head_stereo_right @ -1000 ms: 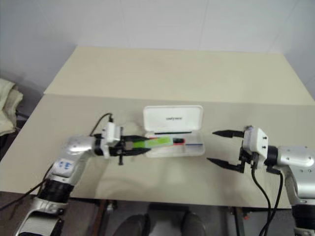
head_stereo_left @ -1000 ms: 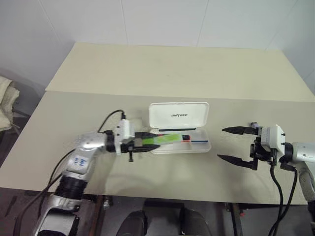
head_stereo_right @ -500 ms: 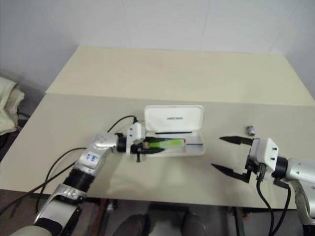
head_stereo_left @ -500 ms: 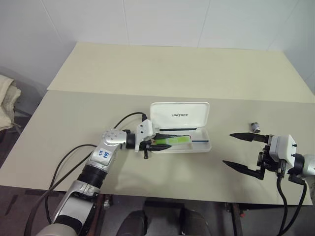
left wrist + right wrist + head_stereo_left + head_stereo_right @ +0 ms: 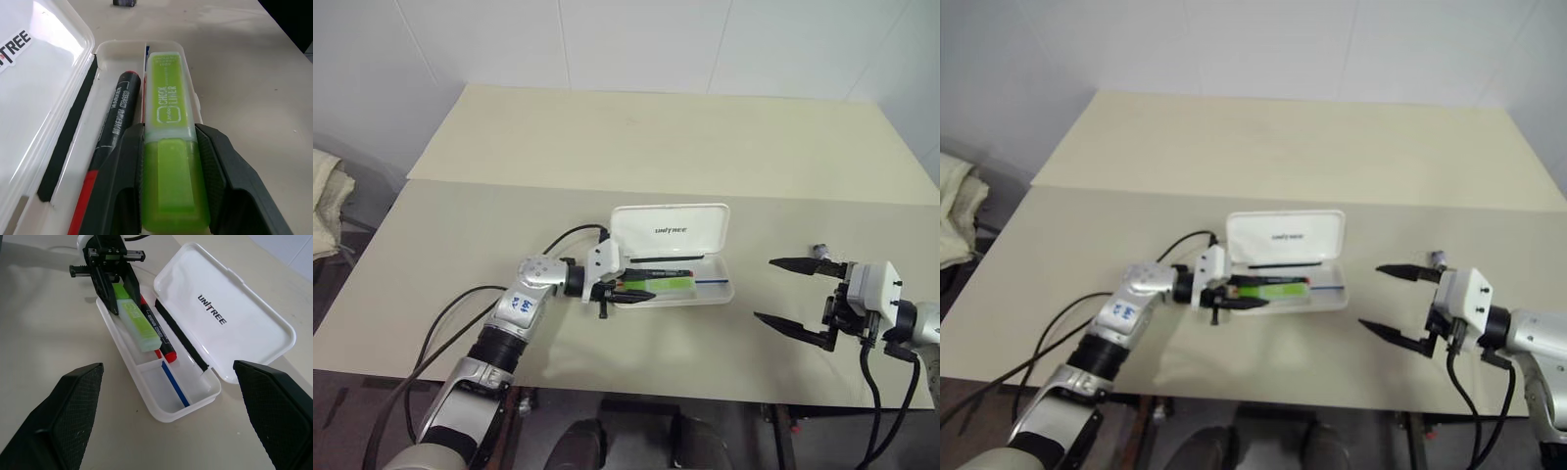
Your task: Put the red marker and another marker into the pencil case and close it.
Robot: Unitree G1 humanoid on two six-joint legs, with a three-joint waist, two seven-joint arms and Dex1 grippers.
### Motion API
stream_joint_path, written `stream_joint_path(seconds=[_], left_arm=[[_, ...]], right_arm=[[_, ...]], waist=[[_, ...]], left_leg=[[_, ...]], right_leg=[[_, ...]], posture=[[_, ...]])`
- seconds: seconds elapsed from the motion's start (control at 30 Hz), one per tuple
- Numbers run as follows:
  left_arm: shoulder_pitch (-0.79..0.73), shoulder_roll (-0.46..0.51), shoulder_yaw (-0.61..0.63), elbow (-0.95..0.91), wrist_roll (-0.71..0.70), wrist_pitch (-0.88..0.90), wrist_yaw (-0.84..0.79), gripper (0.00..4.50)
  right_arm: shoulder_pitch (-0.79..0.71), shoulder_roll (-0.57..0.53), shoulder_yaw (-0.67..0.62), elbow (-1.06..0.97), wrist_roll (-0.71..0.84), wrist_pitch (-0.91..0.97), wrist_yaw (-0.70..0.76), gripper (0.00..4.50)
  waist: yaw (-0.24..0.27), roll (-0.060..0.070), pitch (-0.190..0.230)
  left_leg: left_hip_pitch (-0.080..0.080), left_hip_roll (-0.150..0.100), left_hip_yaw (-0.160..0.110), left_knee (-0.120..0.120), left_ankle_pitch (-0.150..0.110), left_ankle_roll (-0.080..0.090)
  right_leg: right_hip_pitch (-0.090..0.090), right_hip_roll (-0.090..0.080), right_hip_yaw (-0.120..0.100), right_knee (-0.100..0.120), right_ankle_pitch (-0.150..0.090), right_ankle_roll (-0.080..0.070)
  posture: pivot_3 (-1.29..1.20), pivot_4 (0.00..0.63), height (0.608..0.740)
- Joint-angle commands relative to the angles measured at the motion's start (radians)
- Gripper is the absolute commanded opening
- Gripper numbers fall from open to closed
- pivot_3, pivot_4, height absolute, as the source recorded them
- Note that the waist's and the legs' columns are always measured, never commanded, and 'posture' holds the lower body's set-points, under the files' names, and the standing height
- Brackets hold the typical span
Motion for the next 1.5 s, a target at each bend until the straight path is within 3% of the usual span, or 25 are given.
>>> stream_joint_path(seconds=[0.03,0.2,0.23,0.47,0.87,1.07,1.3,1.5], left_arm=[[0.007,0.007,0.004,-0.06,0.009,0.0,0.019,2.56],[0.007,-0.004,0.01,-0.115,-0.043,0.075,0.002,4.3],[0.008,-0.006,0.011,-0.129,-0.051,0.085,-0.002,4.48],[0.01,-0.005,0.022,-0.215,-0.126,0.138,-0.051,4.48],[-0.017,0.048,0.162,-0.309,-0.274,0.15,-0.08,4.48],[0.011,0.101,0.228,-0.353,-0.295,0.178,-0.037,4.48],[0.044,0.133,0.258,-0.407,-0.32,0.205,-0.015,4.48],[0.054,0.147,0.27,-0.439,-0.332,0.22,0.004,4.48]], right_arm=[[-0.015,-0.003,0.001,-0.006,0.004,-0.011,-0.006,4.5],[-0.031,0.005,0.02,0.007,-0.002,-0.015,-0.009,4.5],[-0.034,0.007,0.024,0.009,-0.003,-0.015,-0.01,4.5],[-0.073,0.042,0.03,0.037,-0.008,0.045,-0.109,4.5],[-0.274,0.107,-0.017,0.363,-0.264,0.203,-0.684,4.5],[-0.303,0.246,-0.065,0.356,-0.253,0.273,-0.906,4.5],[-0.26,0.367,-0.054,0.312,-0.244,0.338,-0.984,4.5],[-0.259,0.41,-0.074,0.411,-0.251,0.28,-1.038,4.5]], waist=[[0.0,0.0,0.0],[0.0,0.0,0.0],[0.0,0.0,0.0],[-0.001,0.0,0.0],[-0.004,0.001,0.0],[-0.007,0.001,0.0],[-0.006,0.002,0.0],[-0.009,0.001,-0.001]], left_leg=[[0.0,0.0,0.0,0.0,0.0,0.0],[0.0,0.0,0.0,0.0,0.0,0.0],[0.0,0.0,0.0,0.0,0.0,0.0],[0.0,0.0,0.0,0.001,0.0,0.0],[-0.001,0.0,0.0,0.002,0.0,0.0],[0.0,0.0,0.0,0.0,0.0,0.0],[0.0,-0.001,-0.001,-0.001,0.0,0.0],[0.001,0.0,0.0,-0.002,0.0,0.0]], right_leg=[[0.0,0.0,0.0,0.0,0.0,0.0],[0.0,0.0,0.0,0.0,0.0,0.0],[0.0,0.0,0.0,0.0,0.0,0.0],[0.0,0.0,0.0,0.001,0.0,0.0],[-0.001,0.0,0.002,0.001,0.0,0.0],[-0.001,0.0,0.002,0.001,0.0,0.0],[-0.002,0.0,0.003,0.002,0.0,0.0],[-0.002,0.001,0.003,0.002,0.0,0.0]], posture=[[0.0,0.15,0.74],[0.0,0.15,0.74],[0.0,0.15,0.74],[0.0,0.15,0.74],[0.0,0.15,0.74],[0.0,0.15,0.74],[0.0,0.15,0.74],[0.0,0.15,0.74]])
